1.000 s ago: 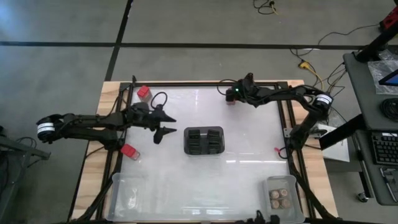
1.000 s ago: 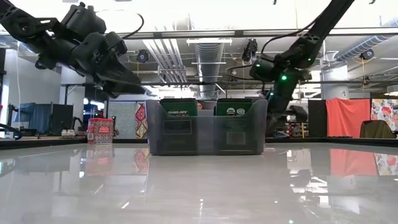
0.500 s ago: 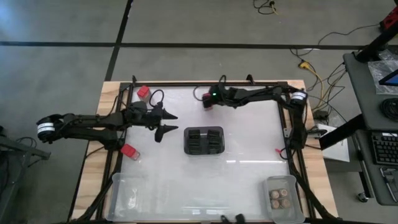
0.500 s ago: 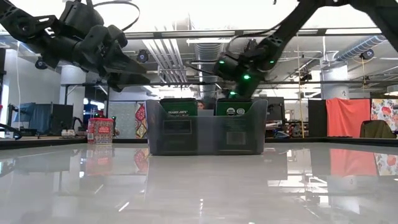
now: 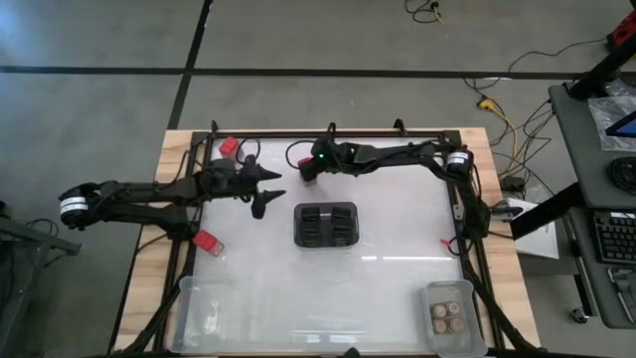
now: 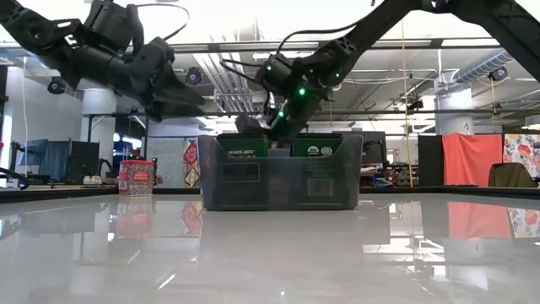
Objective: Sort spices by type
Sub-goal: Put the red seasoning can into the transparent bin
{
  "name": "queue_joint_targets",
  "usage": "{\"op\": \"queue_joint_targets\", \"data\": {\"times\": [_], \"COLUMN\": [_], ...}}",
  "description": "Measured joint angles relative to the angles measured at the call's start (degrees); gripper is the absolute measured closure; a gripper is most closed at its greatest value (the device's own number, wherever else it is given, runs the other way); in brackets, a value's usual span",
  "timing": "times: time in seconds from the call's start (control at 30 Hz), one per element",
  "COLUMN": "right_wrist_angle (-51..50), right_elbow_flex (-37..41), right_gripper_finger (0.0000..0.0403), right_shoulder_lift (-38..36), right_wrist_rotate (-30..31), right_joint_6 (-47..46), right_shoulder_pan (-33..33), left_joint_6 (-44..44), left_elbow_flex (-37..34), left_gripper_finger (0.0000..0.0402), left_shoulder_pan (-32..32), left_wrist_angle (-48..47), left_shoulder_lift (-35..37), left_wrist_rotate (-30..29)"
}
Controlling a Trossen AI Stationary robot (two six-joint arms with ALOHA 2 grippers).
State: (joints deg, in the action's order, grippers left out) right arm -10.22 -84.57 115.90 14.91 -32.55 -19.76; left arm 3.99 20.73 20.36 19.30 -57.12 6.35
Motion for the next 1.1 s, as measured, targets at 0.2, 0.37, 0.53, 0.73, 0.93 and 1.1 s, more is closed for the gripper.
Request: {"op": "queue_joint_targets", "data": {"times": [0.2,0.37,0.53,0.73,0.93,1.1], "right_wrist_angle": [-1.46,-8.41,-17.39,-29.31,-37.66,-39.17], "right_elbow_flex": [0.43,0.58,1.29,3.32,9.54,17.79], "right_gripper_finger": [0.0238,0.0197,0.017,0.0144,0.0118,0.0098], "right_shoulder_lift": [-5.25,-12.14,-19.98,-28.4,-36.26,-41.75], "right_wrist_rotate": [0.07,0.39,6.17,18.85,24.72,28.35], "right_joint_6": [3.99,8.17,11.45,9.27,-1.22,-12.25], "right_shoulder_pan": [0.66,2.11,6.94,17.14,26.91,33.85], "left_joint_6": [-7.25,-17.83,-30.5,-40.29,-49.23,-54.01], "left_elbow_flex": [9.15,19.33,29.61,44.97,55.66,62.52], "left_gripper_finger": [0.0112,0.0108,0.0115,0.0119,0.0119,0.0119], "left_shoulder_pan": [1.71,2.38,2.76,3.48,3.56,3.54], "left_wrist_angle": [-10.26,-23.85,-33.22,-51.41,-61.65,-67.4], "left_shoulder_lift": [-2.99,-10.4,-19.03,-30.09,-40.92,-46.93], "left_wrist_rotate": [2.5,3.26,3.19,0.84,-5.36,-8.27]}}
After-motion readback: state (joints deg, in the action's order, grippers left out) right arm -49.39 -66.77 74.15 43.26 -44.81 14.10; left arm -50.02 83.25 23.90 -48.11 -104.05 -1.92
